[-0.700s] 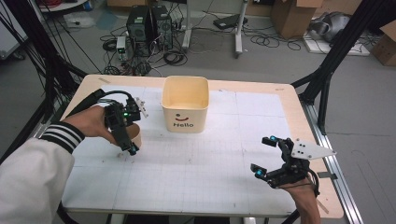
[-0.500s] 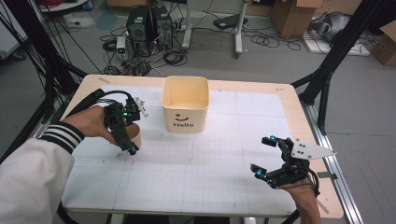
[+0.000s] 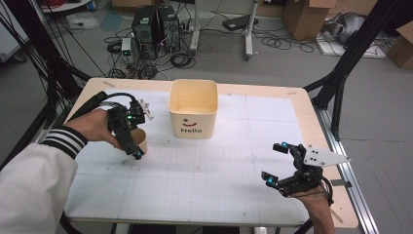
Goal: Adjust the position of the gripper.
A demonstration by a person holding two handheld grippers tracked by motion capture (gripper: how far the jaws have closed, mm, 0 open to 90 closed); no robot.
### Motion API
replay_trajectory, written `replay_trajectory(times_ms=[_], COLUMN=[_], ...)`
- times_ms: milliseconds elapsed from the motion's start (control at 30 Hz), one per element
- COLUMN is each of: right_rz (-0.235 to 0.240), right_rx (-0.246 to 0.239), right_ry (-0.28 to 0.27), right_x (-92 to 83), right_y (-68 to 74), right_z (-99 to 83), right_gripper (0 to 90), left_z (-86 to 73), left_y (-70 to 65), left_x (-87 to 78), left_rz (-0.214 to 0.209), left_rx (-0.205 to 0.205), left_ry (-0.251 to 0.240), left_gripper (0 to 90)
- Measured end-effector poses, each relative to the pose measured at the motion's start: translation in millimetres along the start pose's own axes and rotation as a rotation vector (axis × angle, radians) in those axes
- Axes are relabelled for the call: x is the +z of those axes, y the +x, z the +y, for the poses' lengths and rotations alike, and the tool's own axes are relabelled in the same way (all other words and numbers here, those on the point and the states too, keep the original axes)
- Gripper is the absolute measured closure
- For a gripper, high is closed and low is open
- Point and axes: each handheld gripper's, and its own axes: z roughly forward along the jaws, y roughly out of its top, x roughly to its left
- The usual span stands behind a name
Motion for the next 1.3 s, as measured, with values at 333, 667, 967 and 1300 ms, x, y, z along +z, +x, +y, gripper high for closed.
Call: replay_trajectory(times_ms=[333,667,967,1300], right_rz=[0.004,0.003,0.003,0.003], right_rx=[0.0,-0.001,0.006,0.005], right_ry=[0.003,0.001,0.0,0.002], right_x=[0.1,-0.1,-0.1,-1.3], right_y=[0.1,-0.4,-0.5,-0.9], right_z=[0.1,-0.2,-0.8,-0.9], right_gripper=[0.3,0.3,0.2,0.3], left_z=[-3.1,-10.6,-13.7,-16.6], left_y=[13.4,35.0,54.7,73.6], left_x=[-0.8,-3.1,-1.9,3.4], left_rz=[0.02,0.026,0.022,0.028], left_rx=[-0.055,-0.148,-0.229,-0.307], left_ry=[-0.012,-0.034,-0.025,-0.015], left_gripper=[2.0,2.0,2.0,2.0])
